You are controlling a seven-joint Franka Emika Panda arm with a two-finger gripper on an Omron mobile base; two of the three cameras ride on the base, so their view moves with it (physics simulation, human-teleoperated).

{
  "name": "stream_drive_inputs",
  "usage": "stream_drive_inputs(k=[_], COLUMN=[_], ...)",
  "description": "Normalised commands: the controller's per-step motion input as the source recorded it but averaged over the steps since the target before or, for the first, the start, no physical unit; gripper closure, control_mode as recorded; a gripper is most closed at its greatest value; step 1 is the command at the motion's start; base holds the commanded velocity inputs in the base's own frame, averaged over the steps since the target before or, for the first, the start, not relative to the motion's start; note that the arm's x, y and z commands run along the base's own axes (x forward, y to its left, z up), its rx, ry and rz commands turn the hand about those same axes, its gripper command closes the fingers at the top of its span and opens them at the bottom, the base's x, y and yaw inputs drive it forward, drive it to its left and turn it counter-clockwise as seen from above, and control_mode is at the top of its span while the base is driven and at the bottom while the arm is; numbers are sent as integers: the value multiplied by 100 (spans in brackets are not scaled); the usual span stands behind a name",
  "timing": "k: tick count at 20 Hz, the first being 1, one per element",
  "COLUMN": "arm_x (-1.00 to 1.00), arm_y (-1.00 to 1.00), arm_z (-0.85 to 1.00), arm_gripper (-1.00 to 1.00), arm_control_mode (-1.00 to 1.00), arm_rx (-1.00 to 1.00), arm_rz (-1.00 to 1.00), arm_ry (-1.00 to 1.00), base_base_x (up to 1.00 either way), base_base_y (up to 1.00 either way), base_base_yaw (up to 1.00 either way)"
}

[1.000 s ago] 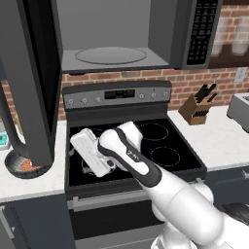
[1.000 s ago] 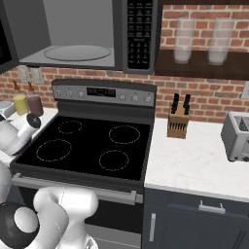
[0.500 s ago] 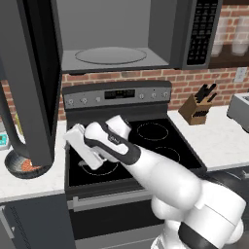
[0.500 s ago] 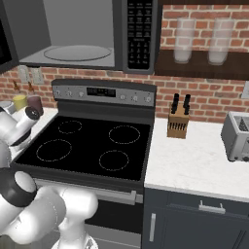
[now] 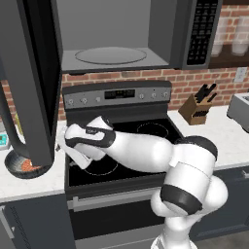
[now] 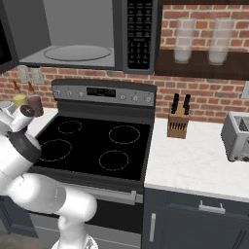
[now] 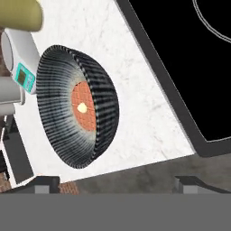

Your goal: Open the microwave, place the bowl with waffle inside the microwave, then close the microwave door and turn it on.

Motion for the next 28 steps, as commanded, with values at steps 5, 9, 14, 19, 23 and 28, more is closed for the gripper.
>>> stream_drive_inputs(k=[5,9,14,19,23,28], arm_x=[34,26,24,22,18,19], arm_y=[34,28,23,18,24,18], arm_z=[-19,-31,-34,-14,0,0], arm_gripper=[-100,-100,-100,-100,-100,-100], arm_control_mode=[-100,-100,-100,-100,-100,-100], arm_rx=[-5,-5,-4,-1,-1,-1], arm_rz=[-7,-6,-5,-5,-6,-6], arm_ry=[5,4,4,4,5,7], base_base_x=[0,0,0,0,0,0], base_base_y=[0,0,0,0,0,0], base_base_yaw=[0,0,0,0,0,0])
